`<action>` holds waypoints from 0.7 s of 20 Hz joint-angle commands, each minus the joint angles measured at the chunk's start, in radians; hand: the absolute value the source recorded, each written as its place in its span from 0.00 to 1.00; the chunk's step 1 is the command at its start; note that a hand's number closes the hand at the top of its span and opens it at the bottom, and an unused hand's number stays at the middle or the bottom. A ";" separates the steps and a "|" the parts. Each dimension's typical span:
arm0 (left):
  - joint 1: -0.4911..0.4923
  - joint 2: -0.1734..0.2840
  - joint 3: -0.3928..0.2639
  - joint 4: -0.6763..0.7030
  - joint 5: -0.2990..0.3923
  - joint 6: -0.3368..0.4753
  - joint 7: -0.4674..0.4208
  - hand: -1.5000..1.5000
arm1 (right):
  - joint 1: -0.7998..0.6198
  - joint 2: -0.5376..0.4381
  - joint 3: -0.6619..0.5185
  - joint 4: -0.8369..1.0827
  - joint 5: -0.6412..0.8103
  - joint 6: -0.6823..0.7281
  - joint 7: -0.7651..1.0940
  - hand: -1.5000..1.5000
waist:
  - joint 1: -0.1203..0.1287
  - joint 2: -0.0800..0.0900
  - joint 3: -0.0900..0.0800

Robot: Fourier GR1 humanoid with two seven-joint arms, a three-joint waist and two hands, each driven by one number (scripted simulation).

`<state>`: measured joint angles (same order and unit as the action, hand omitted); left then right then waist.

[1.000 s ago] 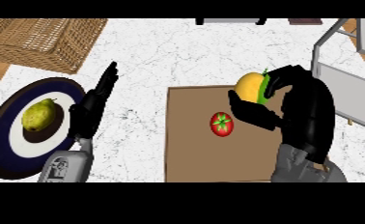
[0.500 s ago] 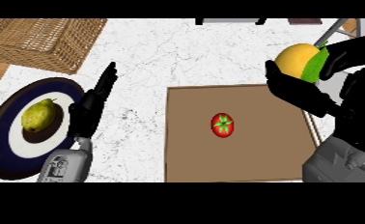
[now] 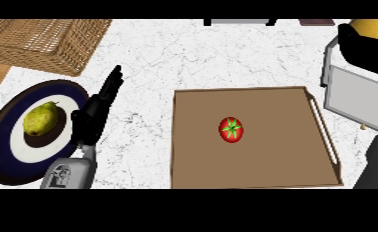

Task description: Pick the lemon from the tray and place it in the tiered shelf

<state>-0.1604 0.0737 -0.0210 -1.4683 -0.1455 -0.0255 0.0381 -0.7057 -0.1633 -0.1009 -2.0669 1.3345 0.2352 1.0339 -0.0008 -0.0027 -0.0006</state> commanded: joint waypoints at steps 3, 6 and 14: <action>0.010 0.021 0.004 -0.030 0.011 -0.028 0.033 0.50 | -0.156 -0.090 -0.110 0.125 0.004 0.073 0.042 1.00 | 0.006 0.001 0.000; -0.019 0.013 0.020 -0.011 0.001 -0.002 0.016 0.50 | -0.104 -0.122 -0.133 0.151 0.009 0.011 -0.012 1.00 | 0.003 0.002 0.000; -0.033 -0.009 0.011 0.064 -0.014 0.006 -0.038 0.50 | -0.151 -0.291 -0.253 0.313 -0.087 -0.022 -0.162 1.00 | 0.004 0.004 0.000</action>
<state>-0.1742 0.0725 -0.0090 -1.4232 -0.1535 -0.0262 0.0040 -0.8408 -0.3920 -0.3247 -1.8568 1.2679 0.2605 0.9231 0.0007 -0.0006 -0.0004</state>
